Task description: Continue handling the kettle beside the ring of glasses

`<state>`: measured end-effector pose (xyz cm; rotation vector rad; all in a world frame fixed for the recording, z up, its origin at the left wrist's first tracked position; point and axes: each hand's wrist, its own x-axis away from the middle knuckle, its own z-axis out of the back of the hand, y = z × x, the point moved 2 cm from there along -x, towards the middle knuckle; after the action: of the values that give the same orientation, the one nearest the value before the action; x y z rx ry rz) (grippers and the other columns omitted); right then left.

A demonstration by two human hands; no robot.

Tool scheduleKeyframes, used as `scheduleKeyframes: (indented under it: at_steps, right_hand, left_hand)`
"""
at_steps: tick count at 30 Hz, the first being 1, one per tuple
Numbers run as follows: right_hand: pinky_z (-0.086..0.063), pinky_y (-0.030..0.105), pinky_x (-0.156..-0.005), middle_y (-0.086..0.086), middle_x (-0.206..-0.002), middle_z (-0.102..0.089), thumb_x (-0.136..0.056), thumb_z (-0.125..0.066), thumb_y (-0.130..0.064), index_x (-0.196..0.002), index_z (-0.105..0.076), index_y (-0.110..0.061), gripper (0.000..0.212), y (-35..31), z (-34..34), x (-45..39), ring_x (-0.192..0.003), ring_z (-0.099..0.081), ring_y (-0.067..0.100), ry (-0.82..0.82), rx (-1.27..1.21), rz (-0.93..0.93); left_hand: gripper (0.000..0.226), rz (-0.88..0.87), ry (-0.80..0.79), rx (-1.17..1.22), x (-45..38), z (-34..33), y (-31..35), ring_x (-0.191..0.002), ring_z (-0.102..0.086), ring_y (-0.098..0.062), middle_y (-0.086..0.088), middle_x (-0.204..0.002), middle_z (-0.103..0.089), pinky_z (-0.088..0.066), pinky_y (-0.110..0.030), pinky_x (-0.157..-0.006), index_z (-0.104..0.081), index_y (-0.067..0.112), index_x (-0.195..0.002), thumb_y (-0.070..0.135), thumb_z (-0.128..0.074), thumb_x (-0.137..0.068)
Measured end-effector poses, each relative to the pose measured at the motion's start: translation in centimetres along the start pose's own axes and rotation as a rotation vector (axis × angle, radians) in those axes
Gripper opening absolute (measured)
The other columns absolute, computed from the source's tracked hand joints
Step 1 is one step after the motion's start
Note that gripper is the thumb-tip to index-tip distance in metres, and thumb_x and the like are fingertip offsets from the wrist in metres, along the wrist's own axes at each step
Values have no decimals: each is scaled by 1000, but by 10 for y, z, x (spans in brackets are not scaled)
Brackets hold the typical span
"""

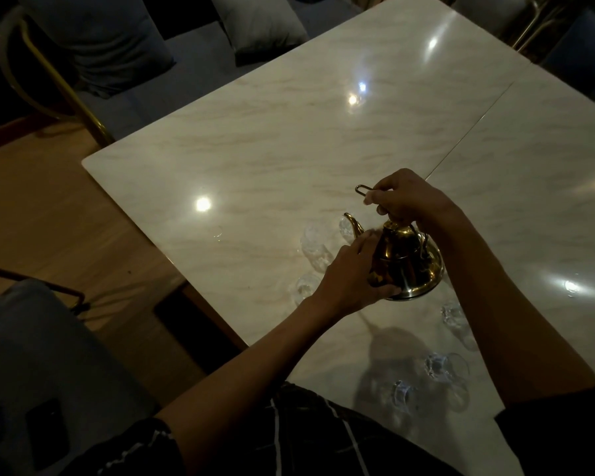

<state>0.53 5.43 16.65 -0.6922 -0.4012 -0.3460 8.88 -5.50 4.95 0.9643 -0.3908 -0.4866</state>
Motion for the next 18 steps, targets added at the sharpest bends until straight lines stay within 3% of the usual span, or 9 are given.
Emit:
scheduleKeyframes:
  at_steps: [9, 18]
  right_hand:
    - [-40, 20, -47, 9, -74, -62, -95, -60, -12, -109, -72, 1, 22, 1, -1, -1, -54, -50, 12, -4, 9, -10]
    - [-39, 17, -40, 9, -72, -62, -95, -59, -12, -107, -72, 2, 22, 2, -1, 1, -51, -48, 13, 4, -25, -5]
  left_hand:
    - [110, 11, -4, -3, 0, -3, -2, -142, -40, -33, -6, -165, -29, -39, -48, -114, -17, 22, -161, 48, -83, -77]
    - [111, 4, -3, -9, -3, -4, -4, -141, -40, -33, -6, -164, -30, -39, -47, -114, -16, 21, -161, 49, -83, -77]
